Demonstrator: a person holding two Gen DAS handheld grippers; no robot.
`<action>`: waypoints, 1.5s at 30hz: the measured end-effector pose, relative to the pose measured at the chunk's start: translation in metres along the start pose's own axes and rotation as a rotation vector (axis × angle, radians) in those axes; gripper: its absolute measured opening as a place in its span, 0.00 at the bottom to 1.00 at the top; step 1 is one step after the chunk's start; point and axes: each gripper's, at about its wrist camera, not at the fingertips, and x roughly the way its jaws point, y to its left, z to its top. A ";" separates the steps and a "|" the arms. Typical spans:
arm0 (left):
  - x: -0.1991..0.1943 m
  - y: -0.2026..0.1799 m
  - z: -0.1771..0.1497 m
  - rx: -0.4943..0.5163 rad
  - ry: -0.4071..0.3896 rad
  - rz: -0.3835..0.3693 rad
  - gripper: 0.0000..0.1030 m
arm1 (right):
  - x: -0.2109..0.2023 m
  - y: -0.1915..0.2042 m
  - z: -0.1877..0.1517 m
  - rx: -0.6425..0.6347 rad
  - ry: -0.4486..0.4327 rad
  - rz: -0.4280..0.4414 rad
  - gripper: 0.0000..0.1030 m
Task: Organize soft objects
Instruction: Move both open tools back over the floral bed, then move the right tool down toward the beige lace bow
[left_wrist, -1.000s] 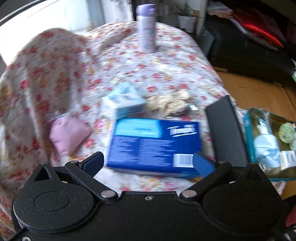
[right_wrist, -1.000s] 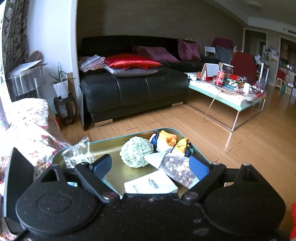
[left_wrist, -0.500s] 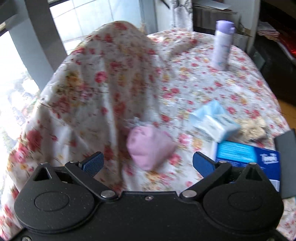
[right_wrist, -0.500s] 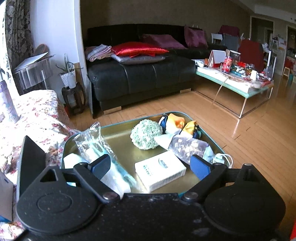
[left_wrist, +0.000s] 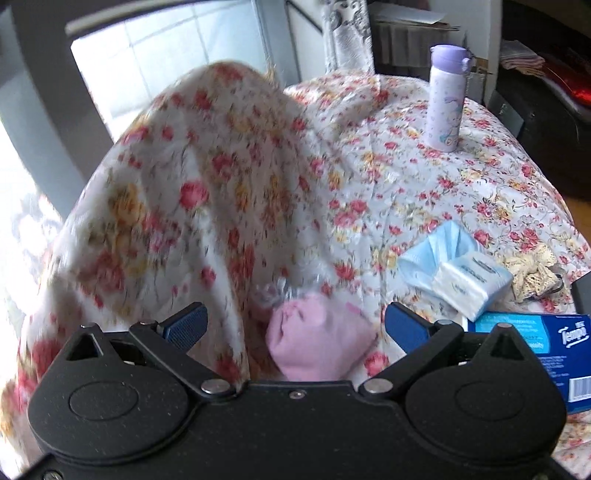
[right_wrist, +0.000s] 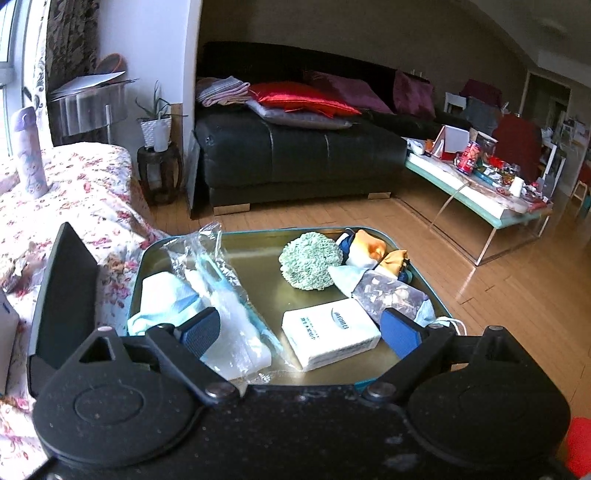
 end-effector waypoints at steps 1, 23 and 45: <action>0.002 -0.001 0.000 0.005 -0.006 0.004 0.96 | -0.001 0.000 0.000 -0.001 -0.001 0.003 0.91; 0.002 -0.009 -0.007 -0.015 -0.113 0.049 0.96 | -0.029 0.026 0.032 0.028 -0.027 0.082 0.91; 0.009 -0.001 -0.008 -0.106 -0.160 0.042 0.96 | -0.037 0.204 0.065 -0.374 -0.127 0.449 0.94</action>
